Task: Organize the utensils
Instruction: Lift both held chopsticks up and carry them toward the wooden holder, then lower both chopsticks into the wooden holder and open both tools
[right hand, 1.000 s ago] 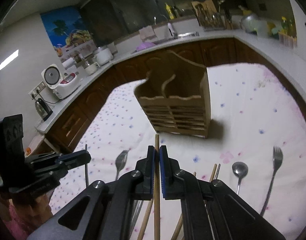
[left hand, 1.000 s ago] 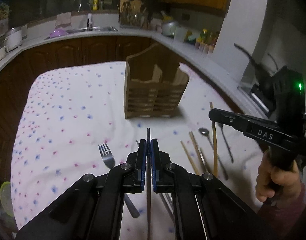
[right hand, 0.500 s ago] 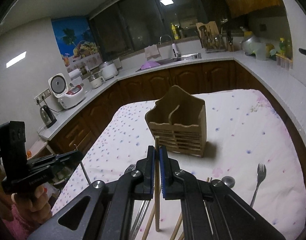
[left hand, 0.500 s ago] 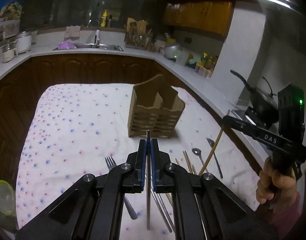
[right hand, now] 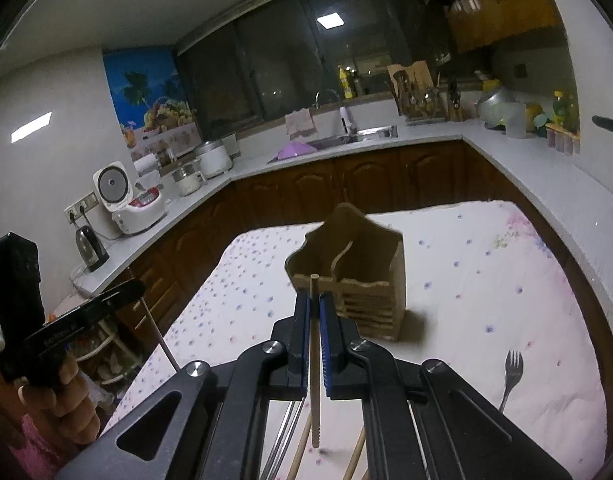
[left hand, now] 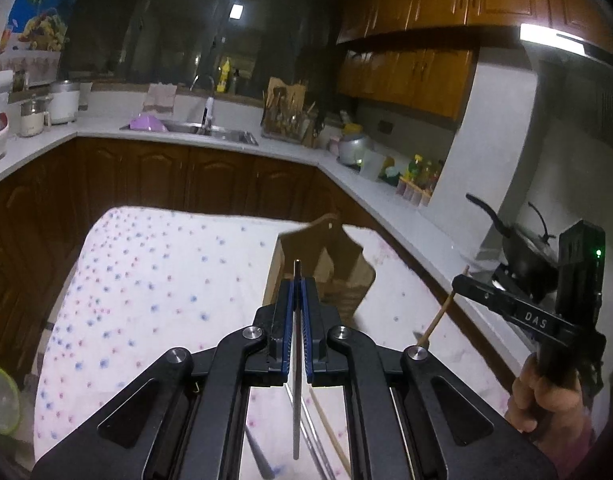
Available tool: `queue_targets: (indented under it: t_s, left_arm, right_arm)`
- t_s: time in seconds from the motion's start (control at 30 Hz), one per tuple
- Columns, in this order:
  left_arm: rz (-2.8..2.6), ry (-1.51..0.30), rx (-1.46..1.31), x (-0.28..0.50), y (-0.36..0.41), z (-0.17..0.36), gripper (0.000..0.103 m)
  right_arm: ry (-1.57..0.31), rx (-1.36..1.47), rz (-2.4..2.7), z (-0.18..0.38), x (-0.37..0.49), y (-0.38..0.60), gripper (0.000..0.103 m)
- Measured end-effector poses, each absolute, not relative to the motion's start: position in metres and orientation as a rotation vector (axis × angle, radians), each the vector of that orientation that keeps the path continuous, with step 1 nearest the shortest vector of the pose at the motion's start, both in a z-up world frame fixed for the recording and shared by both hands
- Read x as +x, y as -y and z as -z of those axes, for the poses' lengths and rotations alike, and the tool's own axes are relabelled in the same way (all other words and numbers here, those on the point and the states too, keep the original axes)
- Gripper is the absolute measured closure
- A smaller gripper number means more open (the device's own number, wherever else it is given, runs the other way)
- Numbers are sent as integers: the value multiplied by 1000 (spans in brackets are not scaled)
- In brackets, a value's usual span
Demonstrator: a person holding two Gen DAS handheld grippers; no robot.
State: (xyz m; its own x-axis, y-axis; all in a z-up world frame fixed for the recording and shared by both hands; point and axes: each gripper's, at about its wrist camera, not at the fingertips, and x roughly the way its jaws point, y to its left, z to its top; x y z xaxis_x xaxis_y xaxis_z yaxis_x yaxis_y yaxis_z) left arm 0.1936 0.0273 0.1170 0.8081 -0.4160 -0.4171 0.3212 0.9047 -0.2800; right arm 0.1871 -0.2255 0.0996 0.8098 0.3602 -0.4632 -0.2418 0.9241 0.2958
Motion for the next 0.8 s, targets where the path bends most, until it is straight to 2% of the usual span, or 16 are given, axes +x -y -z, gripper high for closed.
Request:
queue_targets:
  t_s: [0.5,0.8]
  left_arm:
    - [344,-297,-217,266,-4,-169,100]
    - [275,-242,-252,330,14,-175,100]
  right_arm:
    - [-347,288,-227,-163,242,262,98]
    - [-300,335,-162,-165,296,280,98]
